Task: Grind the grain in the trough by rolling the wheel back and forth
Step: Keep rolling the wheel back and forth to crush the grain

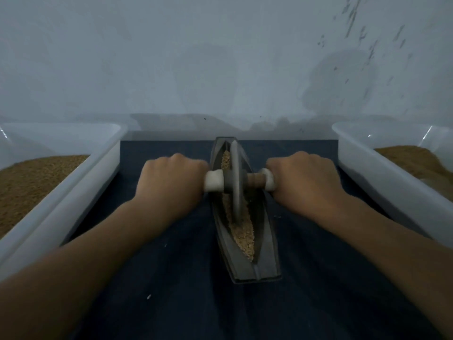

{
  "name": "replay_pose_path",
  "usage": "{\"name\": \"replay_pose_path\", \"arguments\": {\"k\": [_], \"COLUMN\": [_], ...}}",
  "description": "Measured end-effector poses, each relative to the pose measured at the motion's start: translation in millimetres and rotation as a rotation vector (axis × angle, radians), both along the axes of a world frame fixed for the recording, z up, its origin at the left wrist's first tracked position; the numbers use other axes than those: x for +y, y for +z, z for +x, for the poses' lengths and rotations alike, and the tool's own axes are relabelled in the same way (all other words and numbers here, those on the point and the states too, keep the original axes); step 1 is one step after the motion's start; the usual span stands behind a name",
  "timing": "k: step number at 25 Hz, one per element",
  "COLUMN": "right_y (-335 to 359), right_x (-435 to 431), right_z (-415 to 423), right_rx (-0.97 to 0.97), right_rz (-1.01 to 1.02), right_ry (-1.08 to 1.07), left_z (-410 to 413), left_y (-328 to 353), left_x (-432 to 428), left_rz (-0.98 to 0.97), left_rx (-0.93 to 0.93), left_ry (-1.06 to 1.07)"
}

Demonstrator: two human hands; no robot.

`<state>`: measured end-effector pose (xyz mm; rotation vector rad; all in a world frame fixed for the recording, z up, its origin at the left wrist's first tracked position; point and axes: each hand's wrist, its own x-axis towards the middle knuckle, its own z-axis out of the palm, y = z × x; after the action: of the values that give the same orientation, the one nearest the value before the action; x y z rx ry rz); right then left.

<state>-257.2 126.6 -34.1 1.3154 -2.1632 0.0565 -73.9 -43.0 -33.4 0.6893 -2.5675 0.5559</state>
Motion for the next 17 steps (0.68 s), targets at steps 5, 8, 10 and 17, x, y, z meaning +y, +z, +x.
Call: {"name": "replay_pose_path", "arguments": {"k": [5,8,10,17], "right_y": [4,7,16,-2], "right_x": [25,-19,-46,19], "right_z": [15,-6,-19,9], "right_rx": [0.063,-0.045,-0.188,0.033], "right_rz": [-0.001,0.0,0.027,-0.045], "right_ry": [0.084,-0.011,-0.064,0.033], "left_z": [23,-14,-40,15], "left_y": [-3,-4,10,1], "left_x": [15,-6,-16,20], "left_rz": [-0.043,-0.006,0.021,-0.101], "left_rx": [0.013,0.019,-0.007,0.012], "left_ry": [-0.026,0.069,0.117,-0.029]}}
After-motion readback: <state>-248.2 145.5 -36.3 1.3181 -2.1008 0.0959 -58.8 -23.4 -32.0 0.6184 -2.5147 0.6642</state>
